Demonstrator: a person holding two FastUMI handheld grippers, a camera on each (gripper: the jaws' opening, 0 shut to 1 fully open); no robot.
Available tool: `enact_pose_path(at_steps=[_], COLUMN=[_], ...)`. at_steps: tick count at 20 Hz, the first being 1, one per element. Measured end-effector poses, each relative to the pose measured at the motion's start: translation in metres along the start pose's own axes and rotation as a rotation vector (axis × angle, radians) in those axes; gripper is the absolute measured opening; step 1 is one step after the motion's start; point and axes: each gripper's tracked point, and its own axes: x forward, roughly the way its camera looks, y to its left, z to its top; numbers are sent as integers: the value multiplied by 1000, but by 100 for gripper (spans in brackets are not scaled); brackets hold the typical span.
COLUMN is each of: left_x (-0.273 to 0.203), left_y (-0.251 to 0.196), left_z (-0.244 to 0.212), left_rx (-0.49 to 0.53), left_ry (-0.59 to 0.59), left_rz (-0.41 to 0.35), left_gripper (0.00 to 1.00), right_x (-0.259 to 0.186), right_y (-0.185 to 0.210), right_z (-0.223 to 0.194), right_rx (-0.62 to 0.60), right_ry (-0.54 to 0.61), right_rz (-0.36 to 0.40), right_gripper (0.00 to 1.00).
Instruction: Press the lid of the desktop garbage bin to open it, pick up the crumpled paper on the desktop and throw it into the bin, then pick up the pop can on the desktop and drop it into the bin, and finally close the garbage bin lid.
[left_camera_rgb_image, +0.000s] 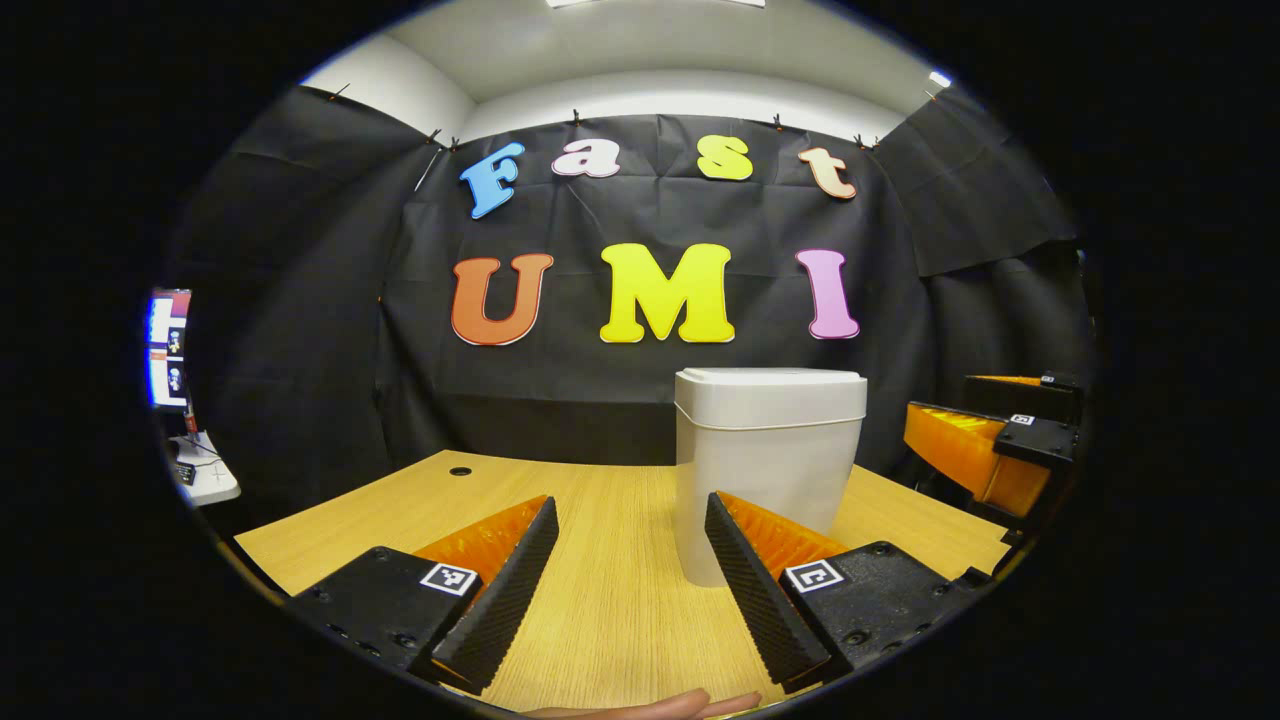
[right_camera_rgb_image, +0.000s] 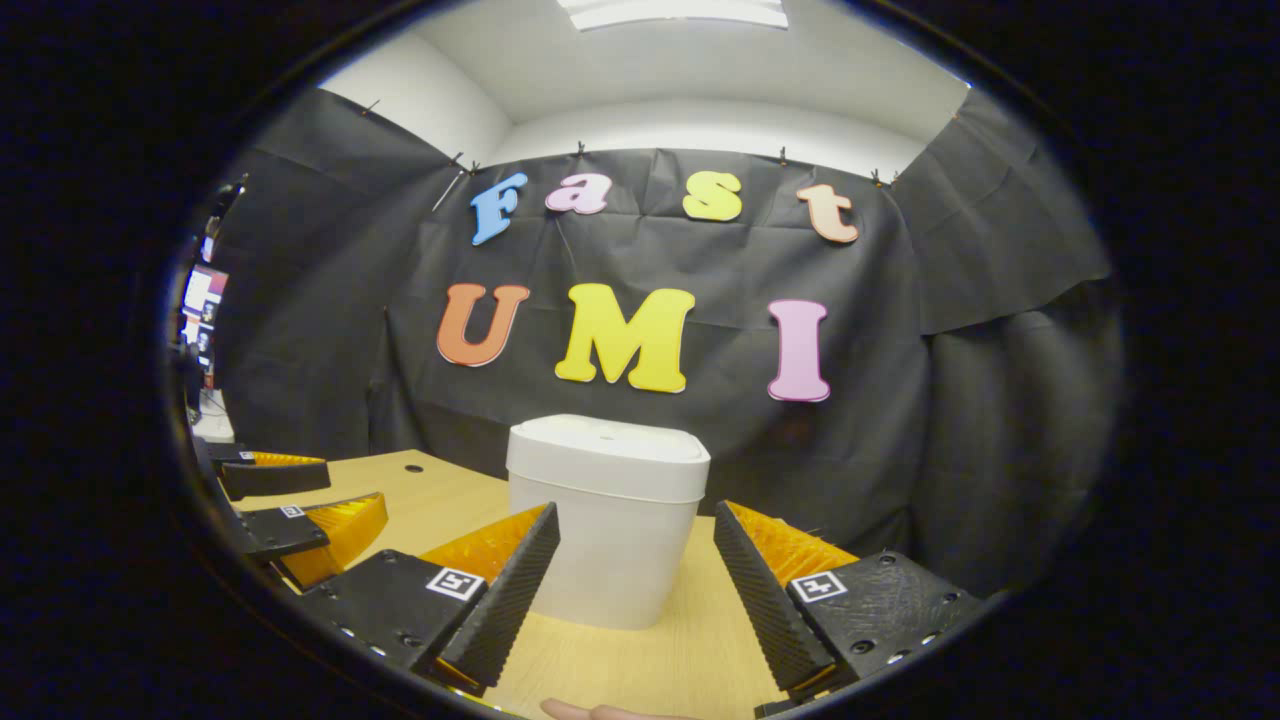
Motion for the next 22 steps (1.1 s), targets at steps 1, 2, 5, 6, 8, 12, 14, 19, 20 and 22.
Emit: enact_pose_path(at_steps=[1,2,5,6,8,12,14,19,20,22], left_x=[-2,-3,-1,0,1,-3,-3,-4,-4,-3], left_y=[4,8,8,8,8,3,2,-4,-3,-4], left_z=[3,5,4,2,0,3,2,0,0,-1], left_rx=[0,4,8,2,-5,3,5,14,14,13], left_ry=[-2,-7,-7,-1,6,2,3,9,11,13], left_rz=[10,23,18,14,11,2,-4,-14,-13,-14], left_gripper=[96,96,96,96,96,96,96,96,96,100], right_x=[-7,-14,-33,-37,-45,-59,-59,-54,-51,-47], right_y=[-7,-15,-38,-41,-53,-60,-71,-57,-53,-46], right_z=[1,4,13,15,15,16,14,2,-4,-14], right_rx=[5,11,39,43,47,66,33,39,40,46], right_ry=[-9,-20,-67,-79,-89,-98,-93,-51,-30,6], right_rz=[-6,-29,-110,-118,-152,-174,-202,-157,-140,-112], right_gripper=[95,95,95,95,94,95,95,97,95,95])
